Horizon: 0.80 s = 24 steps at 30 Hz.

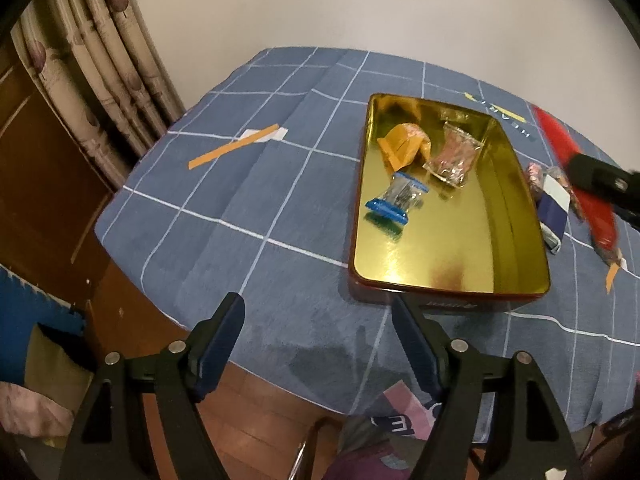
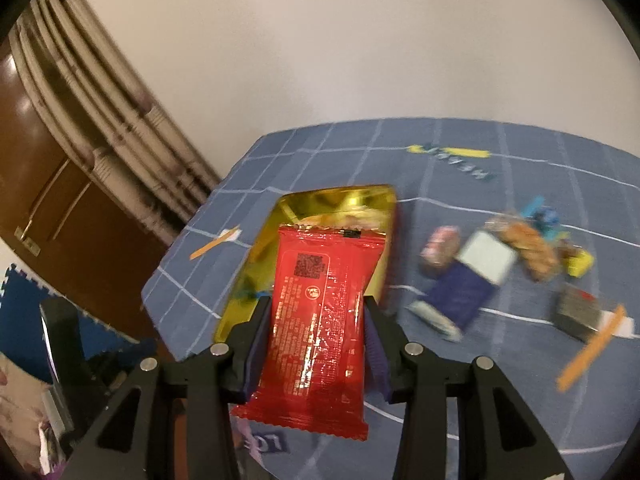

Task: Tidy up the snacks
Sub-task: 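Carry the red snack over the tin with the right gripper and release it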

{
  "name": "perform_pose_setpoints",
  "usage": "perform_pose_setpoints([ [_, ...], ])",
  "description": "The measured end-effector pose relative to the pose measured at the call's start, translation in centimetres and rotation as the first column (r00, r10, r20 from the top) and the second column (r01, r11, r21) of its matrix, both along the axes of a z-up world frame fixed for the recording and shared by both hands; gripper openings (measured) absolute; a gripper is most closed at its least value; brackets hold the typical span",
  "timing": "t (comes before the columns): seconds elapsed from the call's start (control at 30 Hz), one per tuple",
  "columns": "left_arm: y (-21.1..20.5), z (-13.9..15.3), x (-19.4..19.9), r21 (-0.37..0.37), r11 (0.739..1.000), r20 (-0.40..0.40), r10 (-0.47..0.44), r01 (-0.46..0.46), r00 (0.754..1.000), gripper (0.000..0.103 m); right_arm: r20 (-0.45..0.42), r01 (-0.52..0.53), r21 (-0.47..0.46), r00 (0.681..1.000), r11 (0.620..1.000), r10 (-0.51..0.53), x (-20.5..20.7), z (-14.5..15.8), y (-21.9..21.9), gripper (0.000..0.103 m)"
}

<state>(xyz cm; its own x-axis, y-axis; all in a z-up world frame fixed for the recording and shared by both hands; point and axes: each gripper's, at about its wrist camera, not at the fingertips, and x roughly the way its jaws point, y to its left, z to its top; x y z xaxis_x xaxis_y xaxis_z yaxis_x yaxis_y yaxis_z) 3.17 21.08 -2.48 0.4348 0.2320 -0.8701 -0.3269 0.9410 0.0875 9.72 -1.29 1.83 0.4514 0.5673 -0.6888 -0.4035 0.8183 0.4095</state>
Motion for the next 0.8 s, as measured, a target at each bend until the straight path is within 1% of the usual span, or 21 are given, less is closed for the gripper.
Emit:
perform_pose_setpoints([
  [0.13,0.5,-0.4,0.1,-0.007,1.000,-0.017,0.013,-0.013,1.000,0.073,-0.019,-0.045,-0.025,0.999,0.999,0.045,1.4,-1.0,3.7,0.044],
  [0.2,0.6,-0.4,0.1,-0.014,1.000,-0.021,0.014,-0.014,1.000,0.073,-0.037,-0.052,-0.035,0.998,0.998,0.051,2.2,-1.7,4.9,0.044],
  [0.3,0.8,-0.4,0.1,-0.025,1.000,-0.022,0.013,-0.014,1.000,0.073,-0.066,-0.050,-0.038,0.997,0.998,0.048,3.3,-3.1,5.9,0.044],
  [0.4,0.8,-0.3,0.1,-0.018,1.000,-0.016,0.011,-0.012,1.000,0.074,-0.098,-0.048,-0.047,0.994,0.998,0.044,4.2,-4.4,7.0,0.044],
  [0.57,0.9,-0.3,0.1,-0.017,1.000,-0.016,0.010,-0.010,1.000,0.075,-0.112,-0.050,-0.102,0.993,0.993,0.039,5.4,-6.2,9.2,0.044],
  [0.77,1.0,-0.4,0.3,-0.019,1.000,-0.023,0.016,-0.016,1.000,0.075,-0.096,-0.070,-0.195,0.994,0.978,0.052,6.2,-7.7,11.2,0.044],
  [0.8,1.0,-0.4,0.4,-0.017,1.000,-0.024,0.016,-0.016,1.000,0.075,-0.091,-0.071,-0.209,0.994,0.975,0.053,6.2,-7.9,11.5,0.046],
])
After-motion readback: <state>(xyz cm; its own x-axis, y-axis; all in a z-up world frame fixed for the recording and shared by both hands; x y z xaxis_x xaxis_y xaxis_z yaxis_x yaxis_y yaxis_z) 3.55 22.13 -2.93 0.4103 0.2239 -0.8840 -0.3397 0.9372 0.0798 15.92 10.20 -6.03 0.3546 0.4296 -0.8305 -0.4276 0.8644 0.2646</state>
